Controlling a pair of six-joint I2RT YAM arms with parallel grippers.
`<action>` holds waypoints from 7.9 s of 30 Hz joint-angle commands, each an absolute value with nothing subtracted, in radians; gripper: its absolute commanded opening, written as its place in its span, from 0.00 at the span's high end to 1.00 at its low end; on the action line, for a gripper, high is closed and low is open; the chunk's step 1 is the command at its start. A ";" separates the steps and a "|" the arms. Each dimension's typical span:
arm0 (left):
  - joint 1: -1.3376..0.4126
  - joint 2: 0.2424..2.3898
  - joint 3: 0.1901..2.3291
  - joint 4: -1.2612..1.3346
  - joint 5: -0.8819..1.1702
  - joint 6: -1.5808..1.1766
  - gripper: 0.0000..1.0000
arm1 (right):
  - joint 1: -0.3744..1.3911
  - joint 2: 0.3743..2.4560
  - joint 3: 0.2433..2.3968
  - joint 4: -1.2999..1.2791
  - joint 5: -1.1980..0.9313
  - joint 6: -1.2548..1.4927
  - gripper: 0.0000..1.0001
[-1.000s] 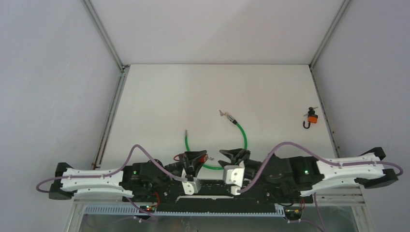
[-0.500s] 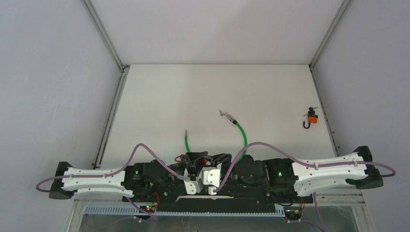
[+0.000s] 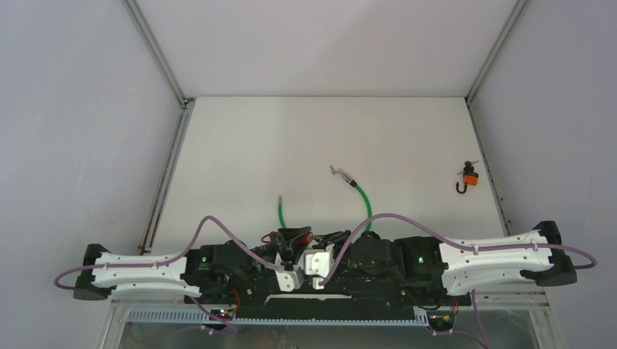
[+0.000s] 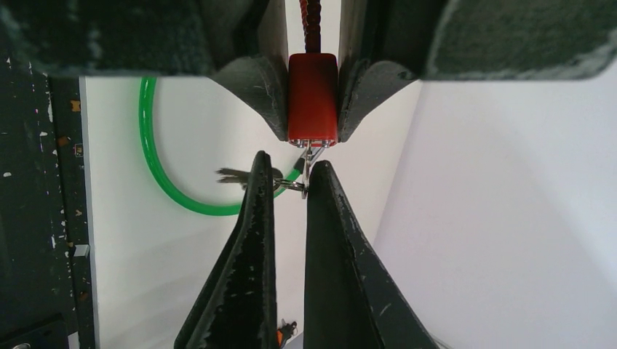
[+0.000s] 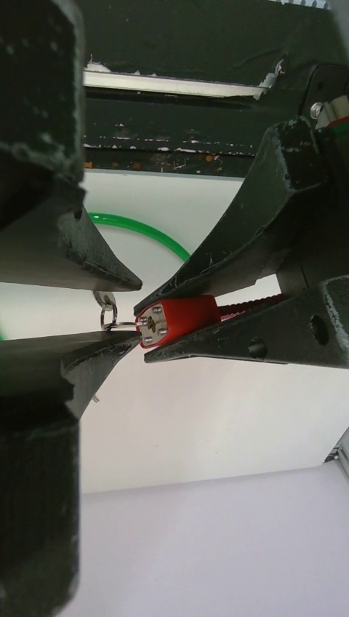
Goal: Lock with the key
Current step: Remove the key from the lock, then place the key at the center of the board, then place the lock at the center of the board, then pick up the lock from the center of the board.
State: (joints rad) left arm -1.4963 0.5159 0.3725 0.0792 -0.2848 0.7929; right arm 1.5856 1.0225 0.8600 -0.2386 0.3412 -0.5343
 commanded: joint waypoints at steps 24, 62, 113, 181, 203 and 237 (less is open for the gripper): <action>-1.497 0.513 0.440 0.120 -0.295 0.775 1.00 | 1.577 1.092 0.880 -0.199 0.459 -0.581 0.79; -1.496 0.491 0.473 -0.110 -0.372 0.709 1.00 | 1.391 0.813 0.845 -0.437 0.811 -0.677 1.00; -0.755 1.355 0.622 0.246 -0.121 -0.587 0.00 | 0.760 0.815 0.652 -0.587 0.131 0.743 0.08; -0.696 0.457 0.401 -0.254 -0.256 -0.646 0.00 | -0.383 2.076 1.484 -0.590 0.248 0.432 0.10; -0.696 0.595 0.439 -0.171 -0.313 -0.682 0.06 | -0.231 1.720 1.435 -0.555 0.283 0.467 0.90; -0.696 0.572 0.432 -0.228 -0.369 -0.626 0.04 | -0.231 2.158 1.860 -0.792 0.138 0.540 0.21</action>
